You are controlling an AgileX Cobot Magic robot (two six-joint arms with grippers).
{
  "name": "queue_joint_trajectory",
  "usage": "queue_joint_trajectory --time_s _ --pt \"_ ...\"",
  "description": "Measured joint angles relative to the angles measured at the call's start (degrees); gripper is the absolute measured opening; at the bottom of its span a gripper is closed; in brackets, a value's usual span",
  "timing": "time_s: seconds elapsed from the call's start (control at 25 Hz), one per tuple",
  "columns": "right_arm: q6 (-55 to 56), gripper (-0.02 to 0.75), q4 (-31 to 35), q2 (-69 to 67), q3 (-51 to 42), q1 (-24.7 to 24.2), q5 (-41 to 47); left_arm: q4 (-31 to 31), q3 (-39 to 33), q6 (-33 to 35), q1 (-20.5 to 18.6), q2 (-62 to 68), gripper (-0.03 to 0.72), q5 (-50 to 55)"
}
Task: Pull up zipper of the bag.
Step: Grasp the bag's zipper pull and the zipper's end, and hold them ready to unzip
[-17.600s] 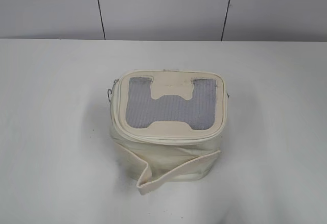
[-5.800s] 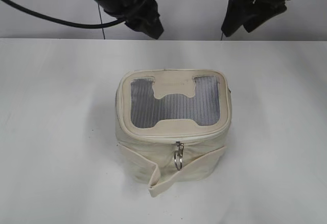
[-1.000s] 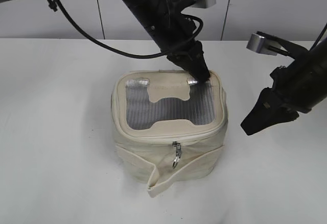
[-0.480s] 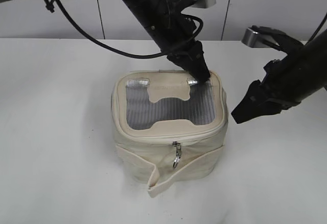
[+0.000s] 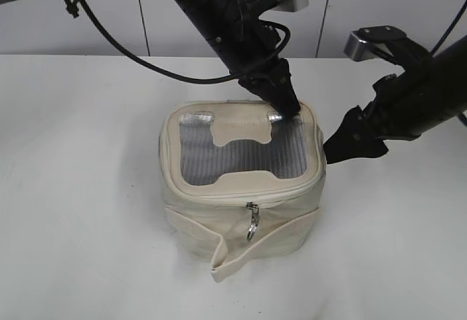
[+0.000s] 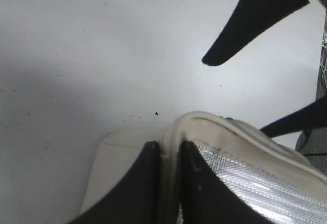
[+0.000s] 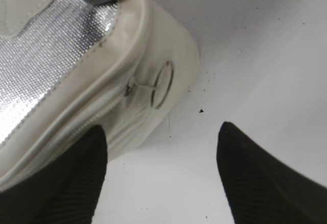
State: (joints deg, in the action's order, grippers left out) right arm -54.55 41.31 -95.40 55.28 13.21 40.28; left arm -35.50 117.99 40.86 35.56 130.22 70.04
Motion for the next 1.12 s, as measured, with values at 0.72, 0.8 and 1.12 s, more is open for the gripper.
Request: queue_joint_trajectory --time_s 0.72,0.8,1.12 --pt "-23.9 0.057 22.73 -9.28 -0.17 -0.18 -4.67 0.37 0.0 0.0 -0.18 0.0 0.087 -0.16" --pt "-23.27 0.013 22.77 -9.28 -0.17 -0.18 -4.49 0.37 0.0 0.0 -0.18 0.0 0.087 -0.22" --pt "-6.84 0.006 10.14 -5.93 -0.12 -0.37 -3.27 0.32 0.0 0.0 -0.18 0.0 0.087 -0.28"
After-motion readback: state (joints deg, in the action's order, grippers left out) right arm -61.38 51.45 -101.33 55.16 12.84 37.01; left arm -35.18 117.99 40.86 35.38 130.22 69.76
